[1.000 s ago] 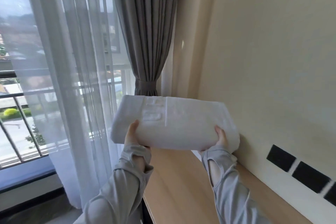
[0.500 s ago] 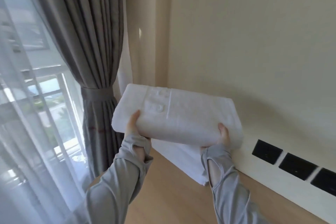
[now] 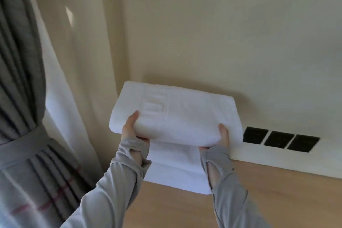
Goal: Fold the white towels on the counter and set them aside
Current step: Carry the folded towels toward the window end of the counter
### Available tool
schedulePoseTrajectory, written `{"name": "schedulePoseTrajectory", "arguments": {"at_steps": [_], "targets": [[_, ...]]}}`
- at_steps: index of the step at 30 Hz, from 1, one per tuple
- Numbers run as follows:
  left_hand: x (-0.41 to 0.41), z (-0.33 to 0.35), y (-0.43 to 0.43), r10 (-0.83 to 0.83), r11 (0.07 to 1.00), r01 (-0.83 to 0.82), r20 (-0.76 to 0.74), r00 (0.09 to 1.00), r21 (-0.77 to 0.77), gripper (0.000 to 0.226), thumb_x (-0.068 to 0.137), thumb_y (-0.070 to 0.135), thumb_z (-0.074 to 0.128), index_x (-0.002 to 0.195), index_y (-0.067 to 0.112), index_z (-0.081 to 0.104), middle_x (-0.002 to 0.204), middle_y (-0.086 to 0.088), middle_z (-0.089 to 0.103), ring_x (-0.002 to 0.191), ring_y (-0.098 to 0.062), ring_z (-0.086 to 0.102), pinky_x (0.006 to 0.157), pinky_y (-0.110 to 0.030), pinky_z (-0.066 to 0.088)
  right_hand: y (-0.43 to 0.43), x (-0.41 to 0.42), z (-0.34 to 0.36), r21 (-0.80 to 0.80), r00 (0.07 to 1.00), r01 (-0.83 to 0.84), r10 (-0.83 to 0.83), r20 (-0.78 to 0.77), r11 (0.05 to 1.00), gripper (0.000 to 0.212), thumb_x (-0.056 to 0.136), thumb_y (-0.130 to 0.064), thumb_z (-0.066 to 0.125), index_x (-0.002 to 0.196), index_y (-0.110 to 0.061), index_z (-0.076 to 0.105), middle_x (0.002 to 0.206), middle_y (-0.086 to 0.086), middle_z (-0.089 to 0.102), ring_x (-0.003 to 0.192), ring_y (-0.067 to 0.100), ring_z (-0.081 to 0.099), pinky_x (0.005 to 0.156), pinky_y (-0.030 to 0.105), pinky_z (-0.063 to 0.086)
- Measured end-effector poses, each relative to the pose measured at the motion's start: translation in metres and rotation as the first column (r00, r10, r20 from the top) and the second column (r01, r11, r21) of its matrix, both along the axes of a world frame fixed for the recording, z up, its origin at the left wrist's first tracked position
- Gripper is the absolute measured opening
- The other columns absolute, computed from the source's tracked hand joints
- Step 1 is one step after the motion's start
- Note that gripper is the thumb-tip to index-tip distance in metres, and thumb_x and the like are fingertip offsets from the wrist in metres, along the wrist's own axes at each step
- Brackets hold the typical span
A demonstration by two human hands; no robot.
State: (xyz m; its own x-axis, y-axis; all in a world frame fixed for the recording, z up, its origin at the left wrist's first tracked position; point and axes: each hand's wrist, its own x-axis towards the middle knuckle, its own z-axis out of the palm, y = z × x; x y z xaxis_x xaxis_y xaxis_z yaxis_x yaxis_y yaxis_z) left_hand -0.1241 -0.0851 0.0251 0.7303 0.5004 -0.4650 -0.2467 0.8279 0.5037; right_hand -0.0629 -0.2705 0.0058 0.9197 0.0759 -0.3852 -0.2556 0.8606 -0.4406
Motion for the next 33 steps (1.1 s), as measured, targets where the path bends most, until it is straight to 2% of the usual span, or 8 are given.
{"name": "schedulePoseTrajectory", "arguments": {"at_steps": [3, 9, 16, 20, 23, 26, 29, 33], "targets": [[0.019, -0.017, 0.012, -0.024, 0.999, 0.024, 0.015, 1.000, -0.029, 0.049, 0.065, 0.024, 0.082, 0.108, 0.016, 0.061, 0.105, -0.005, 0.069, 0.095, -0.026, 0.066, 0.086, -0.043, 0.054, 0.010, 0.012, -0.009, -0.004, 0.997, 0.077, -0.077, 0.011, 0.997, 0.018, 0.078, -0.029, 0.071, 0.089, -0.017, 0.062, 0.073, 0.005, 0.075, 0.080, 0.027, 0.070, 0.080, 0.048, 0.054], [0.043, -0.080, 0.034, -0.098, 0.994, 0.100, 0.040, 0.994, -0.043, 0.050, 0.071, 0.020, 0.078, 0.117, 0.016, 0.059, 0.115, -0.009, 0.067, 0.105, -0.032, 0.063, 0.091, -0.050, 0.051, 0.027, 0.031, -0.072, -0.021, 0.991, 0.108, -0.109, -0.076, 0.994, 0.025, 0.077, -0.029, 0.072, 0.099, -0.021, 0.063, 0.080, 0.001, 0.075, 0.076, 0.023, 0.072, 0.063, 0.038, 0.058], [0.039, -0.126, 0.033, -0.131, 0.988, 0.130, 0.006, 0.991, 0.080, 0.067, 0.068, 0.028, 0.077, 0.130, 0.021, 0.052, 0.125, -0.007, 0.063, 0.114, -0.030, 0.059, 0.097, -0.051, 0.046, 0.022, 0.026, -0.127, -0.092, 0.976, 0.126, -0.140, -0.167, 0.988, 0.030, 0.074, -0.026, 0.075, 0.101, -0.023, 0.063, 0.099, 0.003, 0.073, 0.097, 0.024, 0.066, 0.096, 0.049, 0.048], [0.032, -0.119, 0.045, -0.188, 0.967, 0.195, -0.058, 0.980, 0.162, 0.070, 0.070, 0.036, 0.074, 0.132, 0.016, 0.049, 0.126, -0.008, 0.061, 0.116, -0.029, 0.057, 0.102, -0.048, 0.042, -0.004, 0.028, -0.128, -0.302, 0.966, 0.054, -0.127, -0.225, 0.952, 0.078, 0.049, -0.036, 0.085, 0.118, -0.017, 0.054, 0.116, 0.006, 0.063, 0.107, 0.026, 0.060, 0.098, 0.048, 0.046], [0.019, -0.113, 0.079, -0.147, 0.942, 0.206, -0.227, 0.963, 0.263, 0.075, 0.063, 0.040, 0.075, 0.129, 0.010, 0.052, 0.125, -0.010, 0.061, 0.113, -0.030, 0.058, 0.099, -0.047, 0.044, -0.040, 0.038, -0.125, -0.486, 0.983, -0.078, -0.015, -0.185, 0.871, 0.111, 0.028, -0.053, 0.090, 0.125, -0.016, 0.052, 0.114, 0.008, 0.065, 0.103, 0.028, 0.063, 0.095, 0.046, 0.049], [0.024, -0.095, 0.113, -0.261, 0.878, 0.363, -0.324, 0.910, 0.313, 0.062, 0.060, 0.047, 0.075, 0.112, 0.017, 0.063, 0.113, -0.007, 0.068, 0.106, -0.028, 0.062, 0.086, -0.046, 0.051, -0.060, 0.064, -0.106, -0.541, 0.939, -0.334, 0.223, -0.262, 0.771, 0.105, 0.035, -0.061, 0.083, 0.125, -0.015, 0.054, 0.114, 0.007, 0.068, 0.103, 0.028, 0.065, 0.092, 0.044, 0.050], [0.052, -0.075, 0.124, -0.411, 0.678, 0.637, -0.529, 0.742, 0.366, 0.073, 0.056, 0.060, 0.069, 0.115, 0.019, 0.060, 0.106, -0.006, 0.069, 0.099, -0.028, 0.063, 0.078, -0.044, 0.052, -0.059, 0.088, -0.081, -0.658, 0.851, -0.524, 0.370, -0.373, 0.541, 0.102, 0.040, -0.073, 0.067, 0.125, -0.018, 0.054, 0.109, 0.004, 0.066, 0.100, 0.025, 0.063, 0.095, 0.043, 0.048], [0.076, -0.077, 0.129, -0.357, 0.565, 0.720, -0.667, 0.654, 0.403, 0.102, 0.052, 0.068, 0.067, 0.131, 0.007, 0.047, 0.125, -0.015, 0.058, 0.109, -0.035, 0.057, 0.098, -0.047, 0.043, -0.049, 0.104, -0.058, -0.788, 0.859, -0.500, 0.324, -0.396, 0.360, 0.082, 0.068, -0.065, 0.066, 0.131, -0.017, 0.045, 0.117, 0.009, 0.061, 0.102, 0.031, 0.060, 0.091, 0.045, 0.048]]}}
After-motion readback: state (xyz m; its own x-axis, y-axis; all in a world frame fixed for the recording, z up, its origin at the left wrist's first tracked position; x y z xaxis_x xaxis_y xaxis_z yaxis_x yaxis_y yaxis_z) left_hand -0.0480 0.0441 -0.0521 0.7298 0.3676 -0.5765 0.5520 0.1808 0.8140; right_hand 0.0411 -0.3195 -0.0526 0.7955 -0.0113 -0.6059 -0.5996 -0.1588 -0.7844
